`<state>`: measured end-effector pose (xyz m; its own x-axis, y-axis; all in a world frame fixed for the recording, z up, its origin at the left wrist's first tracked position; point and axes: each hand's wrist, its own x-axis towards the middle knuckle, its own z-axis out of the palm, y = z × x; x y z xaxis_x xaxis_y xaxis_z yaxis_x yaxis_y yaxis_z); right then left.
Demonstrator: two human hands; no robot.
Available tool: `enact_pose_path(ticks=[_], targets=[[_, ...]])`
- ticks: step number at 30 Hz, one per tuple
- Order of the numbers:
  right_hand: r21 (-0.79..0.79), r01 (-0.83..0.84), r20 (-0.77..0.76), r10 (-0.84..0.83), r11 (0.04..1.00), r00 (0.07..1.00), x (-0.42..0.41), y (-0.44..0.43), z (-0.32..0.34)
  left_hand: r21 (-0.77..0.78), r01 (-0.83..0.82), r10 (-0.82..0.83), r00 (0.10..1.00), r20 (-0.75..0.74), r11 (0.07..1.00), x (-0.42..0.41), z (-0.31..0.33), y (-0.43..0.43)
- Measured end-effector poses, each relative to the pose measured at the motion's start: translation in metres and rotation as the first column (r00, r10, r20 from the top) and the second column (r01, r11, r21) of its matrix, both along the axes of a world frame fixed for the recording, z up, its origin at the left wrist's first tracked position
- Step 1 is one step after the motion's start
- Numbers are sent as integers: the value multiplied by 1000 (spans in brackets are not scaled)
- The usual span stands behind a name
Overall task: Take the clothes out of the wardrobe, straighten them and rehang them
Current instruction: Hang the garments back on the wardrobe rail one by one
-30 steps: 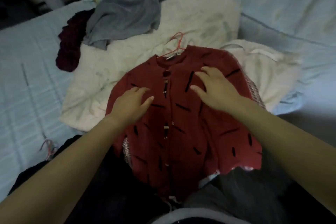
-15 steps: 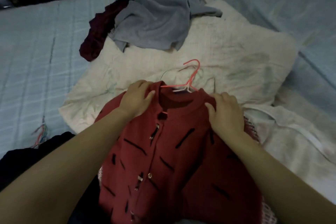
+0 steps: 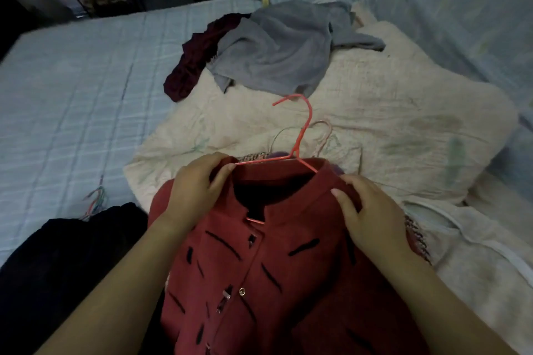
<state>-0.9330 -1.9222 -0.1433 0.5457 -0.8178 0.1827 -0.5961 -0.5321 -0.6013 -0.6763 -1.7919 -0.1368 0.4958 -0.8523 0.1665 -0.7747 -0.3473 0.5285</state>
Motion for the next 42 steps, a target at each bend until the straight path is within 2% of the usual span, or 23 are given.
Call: enact_pose_path(ticks=[5,10,16,21,26,29,34,38,40,42], targets=[[-85,-70,169,84,994,982,17,43,49,-193,-123,119,992,-29,974,-11,54,69],[-230,-165,272,226,959,935,37,101,91,-317,-228,231,973,-30,921,-19,99,157],[-380,-216,429,379,899,820,70,177,158,-512,-307,399,914,77,802,-26,175,255],[-504,-322,429,556,801,712,105,261,213,-582,-405,578,804,141,705,-41,227,361],[-616,-448,393,746,648,538,146,381,249,-621,-526,726,680,103,581,-63,243,493],[-670,-509,405,841,540,359,174,467,272,-656,-589,823,562,87,472,-83,258,584],[-698,-610,441,896,376,50,217,610,299,-660,-696,954,273,123,284,-115,280,717],[-636,-741,438,891,216,-116,245,714,267,-501,-845,978,110,180,187,-122,256,803],[-572,-810,434,885,128,-167,262,756,238,-443,-885,979,61,196,144,-116,233,836],[-520,-852,428,882,59,-200,283,792,211,-440,-895,988,10,152,76,-101,210,868]])
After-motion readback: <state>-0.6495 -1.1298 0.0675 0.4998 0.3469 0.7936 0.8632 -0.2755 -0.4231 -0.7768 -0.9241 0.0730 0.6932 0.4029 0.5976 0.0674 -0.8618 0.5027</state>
